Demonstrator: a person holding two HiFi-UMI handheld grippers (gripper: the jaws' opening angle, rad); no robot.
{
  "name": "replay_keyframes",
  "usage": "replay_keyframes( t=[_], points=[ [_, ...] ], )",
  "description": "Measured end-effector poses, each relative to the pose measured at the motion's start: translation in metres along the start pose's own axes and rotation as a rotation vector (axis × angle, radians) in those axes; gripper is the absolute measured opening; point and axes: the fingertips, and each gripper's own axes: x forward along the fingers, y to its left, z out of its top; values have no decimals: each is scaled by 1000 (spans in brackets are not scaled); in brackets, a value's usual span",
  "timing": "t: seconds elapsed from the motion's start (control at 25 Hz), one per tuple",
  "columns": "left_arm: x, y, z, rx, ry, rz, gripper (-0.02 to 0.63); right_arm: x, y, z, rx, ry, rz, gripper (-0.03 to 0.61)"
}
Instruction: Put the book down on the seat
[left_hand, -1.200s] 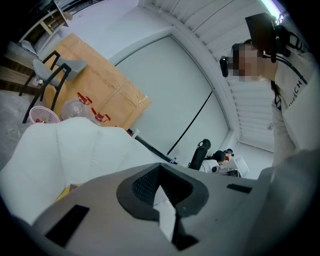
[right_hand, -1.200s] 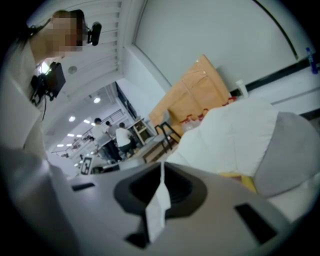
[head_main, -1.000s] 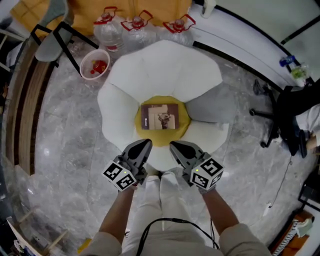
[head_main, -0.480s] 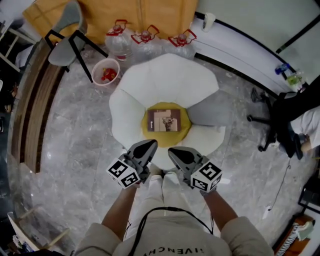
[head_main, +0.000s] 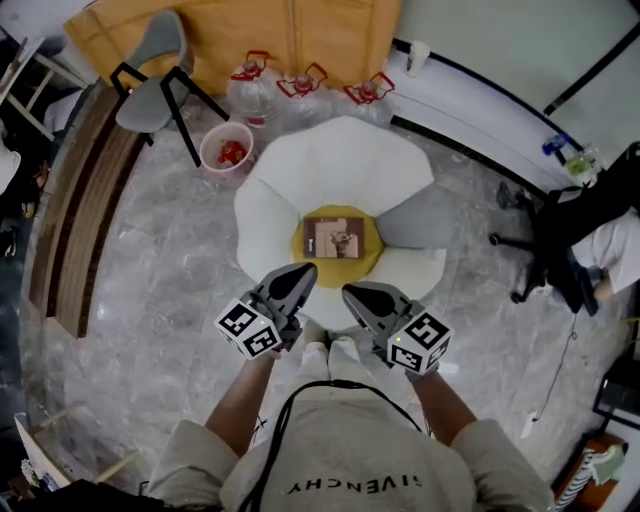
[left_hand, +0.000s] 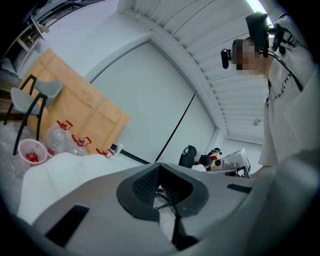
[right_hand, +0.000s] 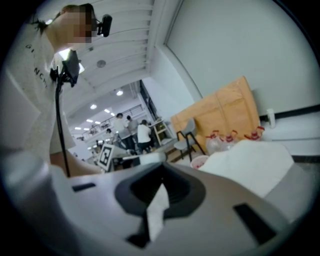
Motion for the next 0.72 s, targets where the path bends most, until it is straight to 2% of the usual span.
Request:
replay_keyframes(
  t=[0.2, 0.36, 0.72],
  points=[
    [-4, -19, 19, 22, 5, -24, 23, -9, 20, 17, -27, 0, 9, 15],
    [-8, -32, 33, 40, -22, -38, 23, -15, 33, 36, -64, -6, 21, 15],
    [-15, -56, 45, 63, -34, -46, 23, -24, 53, 55, -103, -19, 26, 15]
  ],
)
